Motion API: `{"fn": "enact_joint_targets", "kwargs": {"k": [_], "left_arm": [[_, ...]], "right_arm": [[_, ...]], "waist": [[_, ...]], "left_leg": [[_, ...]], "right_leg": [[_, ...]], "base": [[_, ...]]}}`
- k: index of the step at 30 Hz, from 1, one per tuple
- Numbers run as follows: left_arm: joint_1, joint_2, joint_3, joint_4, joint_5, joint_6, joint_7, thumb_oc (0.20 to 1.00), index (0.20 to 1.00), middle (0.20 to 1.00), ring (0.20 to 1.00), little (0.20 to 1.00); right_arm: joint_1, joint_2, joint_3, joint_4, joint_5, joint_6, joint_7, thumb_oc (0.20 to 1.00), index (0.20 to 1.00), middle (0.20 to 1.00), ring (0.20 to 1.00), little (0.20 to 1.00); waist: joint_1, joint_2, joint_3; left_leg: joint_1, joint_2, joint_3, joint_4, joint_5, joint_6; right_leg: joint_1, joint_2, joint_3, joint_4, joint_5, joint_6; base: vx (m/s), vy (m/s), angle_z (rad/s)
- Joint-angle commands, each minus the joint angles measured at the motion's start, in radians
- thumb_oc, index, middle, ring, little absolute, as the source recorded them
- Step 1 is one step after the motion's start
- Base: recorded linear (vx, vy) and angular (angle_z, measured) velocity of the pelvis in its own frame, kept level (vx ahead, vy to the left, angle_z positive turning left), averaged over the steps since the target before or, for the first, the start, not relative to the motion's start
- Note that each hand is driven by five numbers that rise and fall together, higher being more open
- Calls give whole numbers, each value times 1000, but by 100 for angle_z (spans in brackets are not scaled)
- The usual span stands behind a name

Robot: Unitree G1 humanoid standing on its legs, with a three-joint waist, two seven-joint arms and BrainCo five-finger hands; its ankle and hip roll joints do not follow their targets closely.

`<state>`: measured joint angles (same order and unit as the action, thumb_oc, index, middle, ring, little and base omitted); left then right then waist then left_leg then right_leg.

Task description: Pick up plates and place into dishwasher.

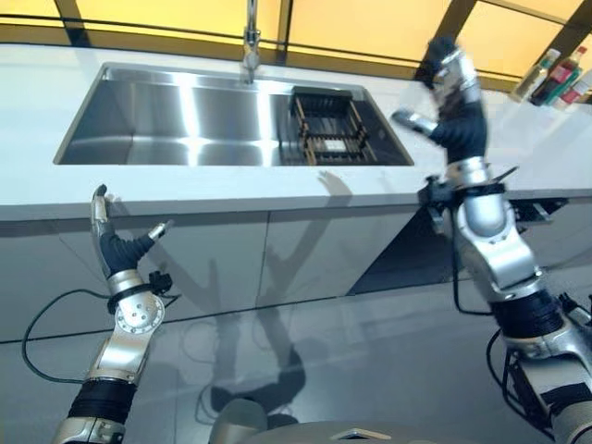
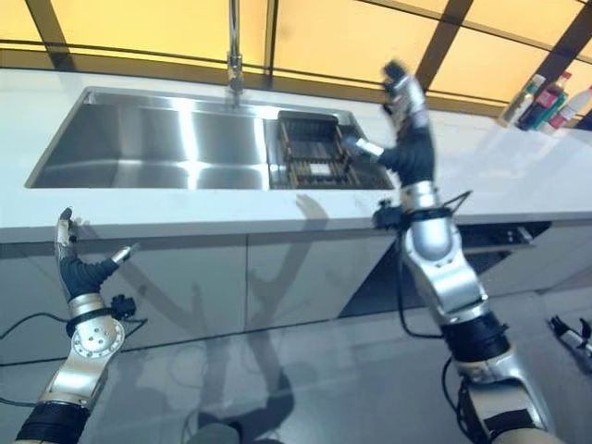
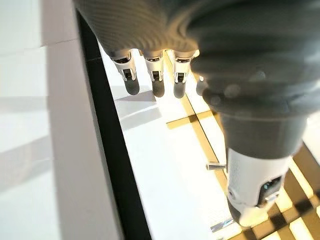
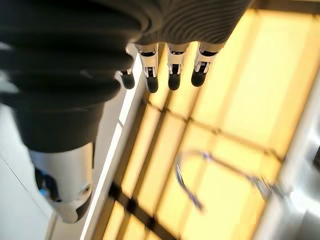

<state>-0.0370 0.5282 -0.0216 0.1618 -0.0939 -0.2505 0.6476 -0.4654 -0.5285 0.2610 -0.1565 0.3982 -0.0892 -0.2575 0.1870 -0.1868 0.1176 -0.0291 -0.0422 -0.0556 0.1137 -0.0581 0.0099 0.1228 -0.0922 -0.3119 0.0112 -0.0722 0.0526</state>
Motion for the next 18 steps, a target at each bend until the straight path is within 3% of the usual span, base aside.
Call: {"fn": "enact_joint_targets", "kwargs": {"k": [1, 7, 18], "left_arm": [[33, -6, -59, -100, -82, -39, -93, 1000, 1000, 1000, 1000, 1000], [-16, -36, -160, -204, -156, -21, -185, 1000, 1000, 1000, 1000, 1000], [-51, -62, -225, -279, -240, 19, -284, 1000, 1000, 1000, 1000, 1000]], "right_arm": [[41, 41, 18, -63, 87, -69, 24, 1000, 1000, 1000, 1000, 1000], [142, 107, 99, -41, 146, -94, 33, 1000, 1000, 1000, 1000, 1000], [273, 156, 149, -20, 149, -132, 32, 1000, 1000, 1000, 1000, 1000]], "waist": [[31, 22, -23], [17, 44, -24], [-15, 86, -9]], "left_leg": [[75, 32, 62, -69, -60, 21], [87, 49, 67, -121, -24, 7], [84, 60, 88, -128, -7, -11]], "right_leg": [[-52, -46, 10, -77, 171, 85], [-32, -31, 3, -97, 150, 80], [-31, -35, 8, -98, 130, 72]], "base": [[-39, -50, 21], [-19, -21, 11], [-20, 7, 3]]}}
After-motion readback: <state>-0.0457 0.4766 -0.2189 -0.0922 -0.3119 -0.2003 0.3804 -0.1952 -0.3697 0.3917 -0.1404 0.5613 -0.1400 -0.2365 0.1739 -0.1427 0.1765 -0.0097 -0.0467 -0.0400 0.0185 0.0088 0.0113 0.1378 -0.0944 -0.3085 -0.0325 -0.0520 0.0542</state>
